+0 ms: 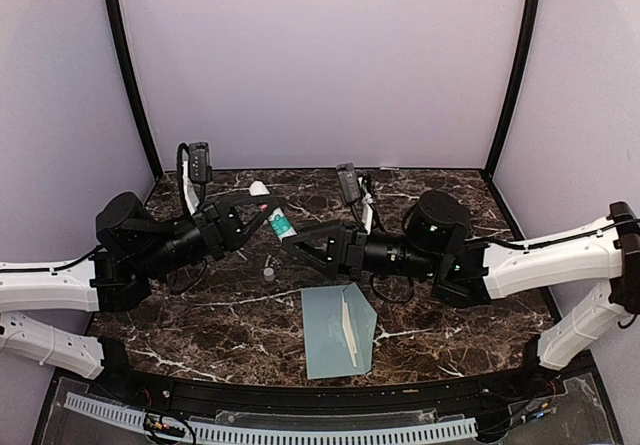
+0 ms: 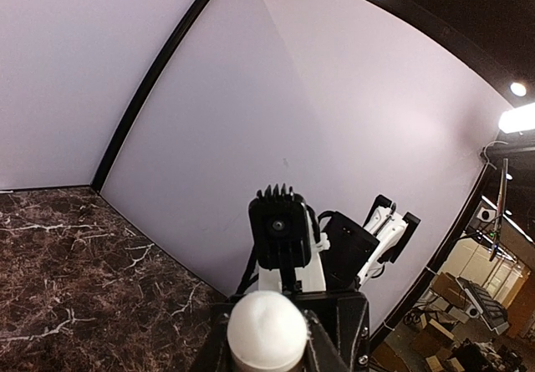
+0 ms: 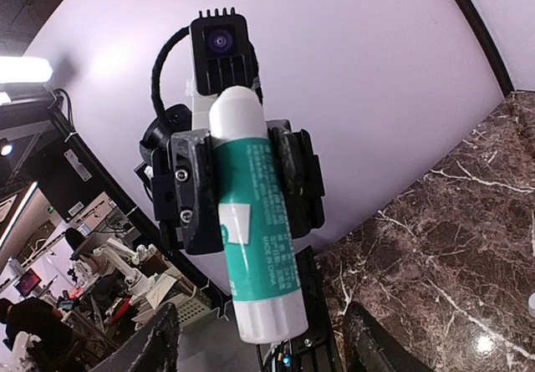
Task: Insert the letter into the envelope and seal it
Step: Adjust the solid glue.
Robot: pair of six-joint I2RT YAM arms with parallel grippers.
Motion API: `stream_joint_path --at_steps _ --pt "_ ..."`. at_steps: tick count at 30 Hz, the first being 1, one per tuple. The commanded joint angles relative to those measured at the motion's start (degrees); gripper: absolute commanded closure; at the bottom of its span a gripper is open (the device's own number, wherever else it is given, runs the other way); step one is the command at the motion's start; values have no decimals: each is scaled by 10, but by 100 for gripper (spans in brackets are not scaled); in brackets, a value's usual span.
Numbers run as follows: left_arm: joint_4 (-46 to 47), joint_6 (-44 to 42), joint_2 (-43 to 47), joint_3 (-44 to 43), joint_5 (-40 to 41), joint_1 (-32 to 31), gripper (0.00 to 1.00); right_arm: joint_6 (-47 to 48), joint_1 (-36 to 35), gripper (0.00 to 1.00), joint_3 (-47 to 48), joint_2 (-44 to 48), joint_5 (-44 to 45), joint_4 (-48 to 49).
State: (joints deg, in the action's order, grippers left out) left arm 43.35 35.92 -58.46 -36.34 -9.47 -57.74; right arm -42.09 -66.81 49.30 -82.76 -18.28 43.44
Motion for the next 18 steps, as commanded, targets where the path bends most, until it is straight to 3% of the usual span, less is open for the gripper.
stream_joint_path --at_steps 1,12,18 --pt "44 7 9 16 7 1 100 -20 -9 38 21 -18 -1 85" --pt "52 11 13 24 3 1 100 -26 -11 46 65 -67 -5 104" --pt "57 14 14 29 -1 1 100 -29 -10 69 75 -81 -10 116"
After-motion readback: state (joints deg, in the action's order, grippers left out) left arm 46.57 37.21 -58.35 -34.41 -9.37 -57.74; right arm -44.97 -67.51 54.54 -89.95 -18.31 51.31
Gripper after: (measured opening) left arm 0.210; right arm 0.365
